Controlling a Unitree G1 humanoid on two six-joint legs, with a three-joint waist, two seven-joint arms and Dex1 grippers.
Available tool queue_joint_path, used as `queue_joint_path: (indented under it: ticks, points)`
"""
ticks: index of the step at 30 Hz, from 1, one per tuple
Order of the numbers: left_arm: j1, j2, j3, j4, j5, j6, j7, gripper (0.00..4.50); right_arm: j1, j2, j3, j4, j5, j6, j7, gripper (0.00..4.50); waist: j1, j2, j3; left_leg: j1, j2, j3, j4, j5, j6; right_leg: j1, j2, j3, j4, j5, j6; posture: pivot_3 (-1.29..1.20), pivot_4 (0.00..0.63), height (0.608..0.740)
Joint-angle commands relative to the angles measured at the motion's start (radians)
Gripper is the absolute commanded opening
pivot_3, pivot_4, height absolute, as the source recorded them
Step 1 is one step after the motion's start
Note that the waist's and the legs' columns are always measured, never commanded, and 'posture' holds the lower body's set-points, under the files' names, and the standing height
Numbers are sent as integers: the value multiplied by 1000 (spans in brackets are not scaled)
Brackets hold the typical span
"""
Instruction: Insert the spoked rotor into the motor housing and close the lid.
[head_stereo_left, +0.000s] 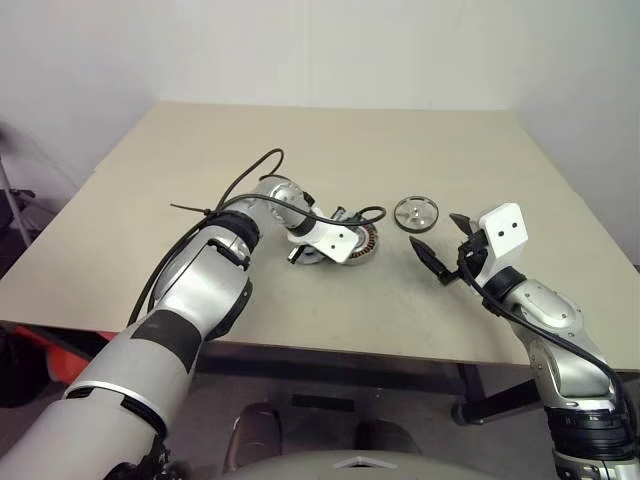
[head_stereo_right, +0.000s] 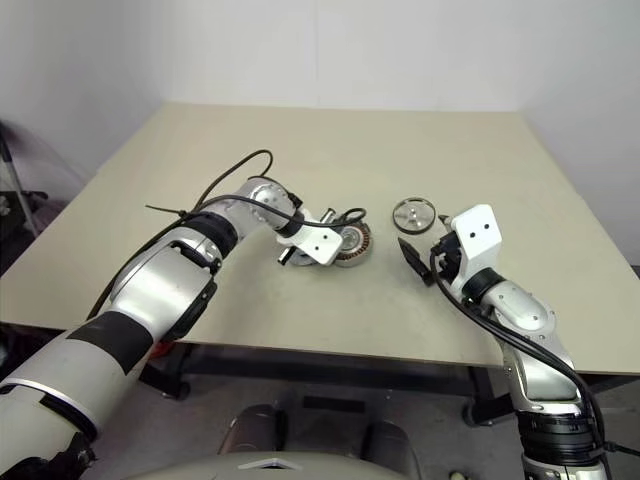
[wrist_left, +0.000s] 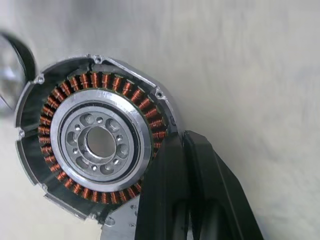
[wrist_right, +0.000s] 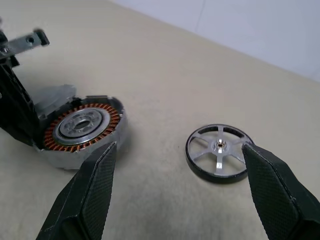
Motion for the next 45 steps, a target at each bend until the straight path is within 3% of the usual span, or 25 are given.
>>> queue_joint_path:
  ticks: [1, 16, 24, 29, 34, 44, 45]
  points:
    - [-60, -9, -26, -31, 20, -67, 54, 48, 16, 2, -37, -76, 6, -17, -17, 4500, -1, 0, 0, 0, 0, 0, 0, 0, 0, 0, 0, 0, 0, 0, 0, 0, 0, 740]
    - [-138, -34, -436, -15, 452, -208, 693, 48, 162, 42, -72, -211, -5, 6, -100, 4500, 2, 0, 0, -1, -1, -9, 1, 0, 0, 1, 0, 0, 0, -5, 10, 0, 0, 740]
    - [-175, -77, -478, -3, 494, -244, 885, 48, 207, 54, -71, -252, -11, 18, -126, 4500, 5, 0, 0, -4, -3, -14, 3, 1, -1, 1, -1, -1, 0, -4, 12, 0, 0, 740]
    - [-178, -87, -489, 7, 507, -229, 933, 48, 226, 58, -67, -266, -13, 21, -130, 4500, -1, 0, 0, -4, -3, -15, 2, 0, 0, 1, 0, -1, 0, -1, 7, 0, 0, 740]
    - [-172, -84, -486, 14, 507, -227, 912, 48, 234, 56, -69, -270, -10, 24, -130, 4500, -2, 0, 0, -4, -3, -15, 2, 0, 0, 1, 0, -1, 0, -5, 13, 0, 0, 740]
    - [-163, -73, -480, 18, 500, -237, 874, 48, 213, 54, -59, -253, -16, 26, -127, 4500, -1, 0, 0, -4, -3, -15, 2, 0, 0, 1, 0, -1, 0, -2, 8, 0, 0, 740]
    - [-162, -71, -476, 19, 495, -242, 860, 243, 214, 54, -59, -254, -14, 27, -124, 4500, -1, 0, 0, -4, -3, -15, 2, 0, 0, 1, 0, -1, 0, -2, 8, 0, 0, 740]
